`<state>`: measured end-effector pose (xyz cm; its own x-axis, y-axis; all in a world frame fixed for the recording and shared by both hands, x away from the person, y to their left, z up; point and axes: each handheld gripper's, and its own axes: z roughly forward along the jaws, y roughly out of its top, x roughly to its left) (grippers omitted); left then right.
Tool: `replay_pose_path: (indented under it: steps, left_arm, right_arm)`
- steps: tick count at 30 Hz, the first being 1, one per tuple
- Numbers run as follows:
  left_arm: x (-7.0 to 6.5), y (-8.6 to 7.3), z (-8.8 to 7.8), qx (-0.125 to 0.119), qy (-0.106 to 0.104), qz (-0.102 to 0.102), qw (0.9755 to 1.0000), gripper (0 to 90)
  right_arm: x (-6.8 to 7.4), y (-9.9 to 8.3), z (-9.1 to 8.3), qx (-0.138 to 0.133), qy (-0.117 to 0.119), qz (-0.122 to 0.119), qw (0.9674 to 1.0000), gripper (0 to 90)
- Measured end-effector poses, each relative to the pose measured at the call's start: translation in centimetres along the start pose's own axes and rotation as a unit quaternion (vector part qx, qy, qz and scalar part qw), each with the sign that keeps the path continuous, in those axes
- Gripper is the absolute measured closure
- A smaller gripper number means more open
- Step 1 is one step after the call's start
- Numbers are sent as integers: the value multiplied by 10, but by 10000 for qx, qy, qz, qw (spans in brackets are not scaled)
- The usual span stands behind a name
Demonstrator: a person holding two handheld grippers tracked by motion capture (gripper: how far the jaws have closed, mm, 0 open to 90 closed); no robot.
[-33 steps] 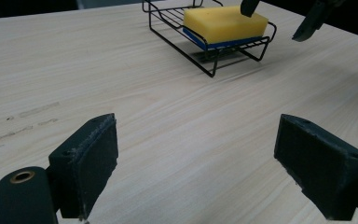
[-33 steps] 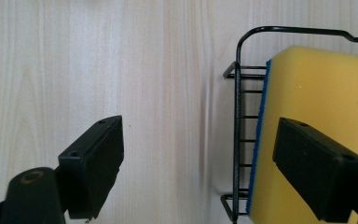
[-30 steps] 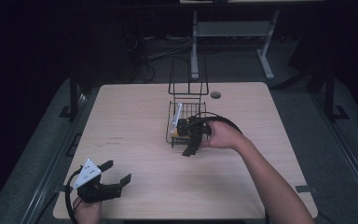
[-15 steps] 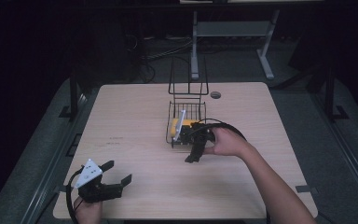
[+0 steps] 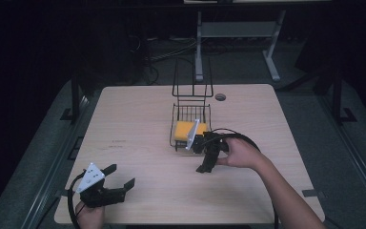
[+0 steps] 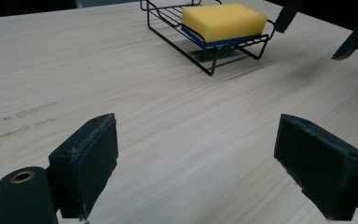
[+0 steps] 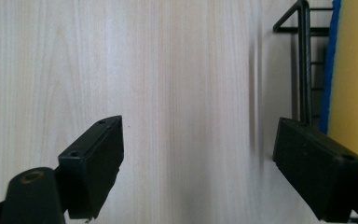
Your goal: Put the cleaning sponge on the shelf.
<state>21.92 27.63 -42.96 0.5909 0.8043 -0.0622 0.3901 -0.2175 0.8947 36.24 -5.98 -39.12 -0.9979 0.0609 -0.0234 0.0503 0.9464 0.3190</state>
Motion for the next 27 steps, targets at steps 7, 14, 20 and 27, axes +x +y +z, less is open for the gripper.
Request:
replay_pose_path:
  steps: [7,14,20,27]
  left_arm:
    - [0,0,0,14,6,19,10000,128]
    - [0,0,0,25,7,14,10000,128]
    - [0,0,0,37,9,33,10000,128]
    - [0,0,0,41,11,41,10000,128]
  right_arm:
    - [2,-14,-2,-64,-26,117,9999,160]
    - [6,-24,-1,-85,-9,170,9998,160]
    - [9,-32,3,-87,17,239,9997,160]
    - [14,-42,6,-152,30,320,9994,160]
